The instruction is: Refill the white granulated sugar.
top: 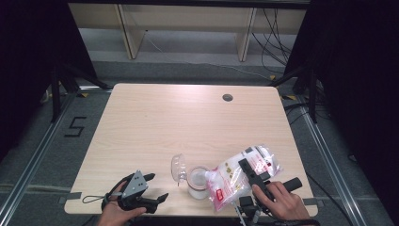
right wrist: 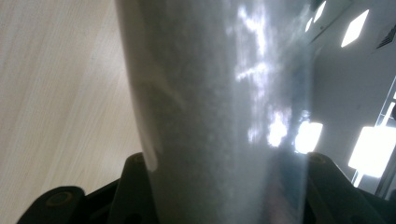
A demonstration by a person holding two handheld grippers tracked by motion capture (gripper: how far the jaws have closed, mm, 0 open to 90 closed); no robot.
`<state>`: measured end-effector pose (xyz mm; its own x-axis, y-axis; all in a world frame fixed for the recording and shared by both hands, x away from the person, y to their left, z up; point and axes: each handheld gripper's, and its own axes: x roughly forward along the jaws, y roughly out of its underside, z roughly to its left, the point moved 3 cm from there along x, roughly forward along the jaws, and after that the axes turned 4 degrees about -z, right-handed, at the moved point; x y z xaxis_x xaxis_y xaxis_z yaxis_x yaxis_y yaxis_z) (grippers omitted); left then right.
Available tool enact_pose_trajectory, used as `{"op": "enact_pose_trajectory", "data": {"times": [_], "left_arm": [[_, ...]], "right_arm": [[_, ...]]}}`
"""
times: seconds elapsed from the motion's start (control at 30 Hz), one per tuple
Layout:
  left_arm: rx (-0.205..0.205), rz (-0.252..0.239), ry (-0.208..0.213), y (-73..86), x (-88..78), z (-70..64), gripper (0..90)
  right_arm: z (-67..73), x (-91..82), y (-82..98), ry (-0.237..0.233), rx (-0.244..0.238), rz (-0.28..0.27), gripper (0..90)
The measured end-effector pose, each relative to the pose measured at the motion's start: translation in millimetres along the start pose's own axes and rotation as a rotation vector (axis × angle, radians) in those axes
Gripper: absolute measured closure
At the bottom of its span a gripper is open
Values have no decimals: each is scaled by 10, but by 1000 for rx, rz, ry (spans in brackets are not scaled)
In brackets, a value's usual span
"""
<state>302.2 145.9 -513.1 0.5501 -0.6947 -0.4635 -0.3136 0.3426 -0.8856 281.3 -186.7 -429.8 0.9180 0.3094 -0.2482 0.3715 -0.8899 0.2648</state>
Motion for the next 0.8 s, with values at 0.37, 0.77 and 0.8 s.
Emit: {"op": "enact_pose_trajectory", "data": {"times": [0.37,0.77,0.8], "left_arm": [[-1,-2,-3,2,4,-3,180],[1,-4,-4,0,1,-2,180],[3,-4,-4,0,0,0,180]], "right_arm": [[-7,7,-3,-1,-11,-8,598],[-5,4,1,7,-6,-11,602],[-4,4,1,6,-5,-12,602]]}}
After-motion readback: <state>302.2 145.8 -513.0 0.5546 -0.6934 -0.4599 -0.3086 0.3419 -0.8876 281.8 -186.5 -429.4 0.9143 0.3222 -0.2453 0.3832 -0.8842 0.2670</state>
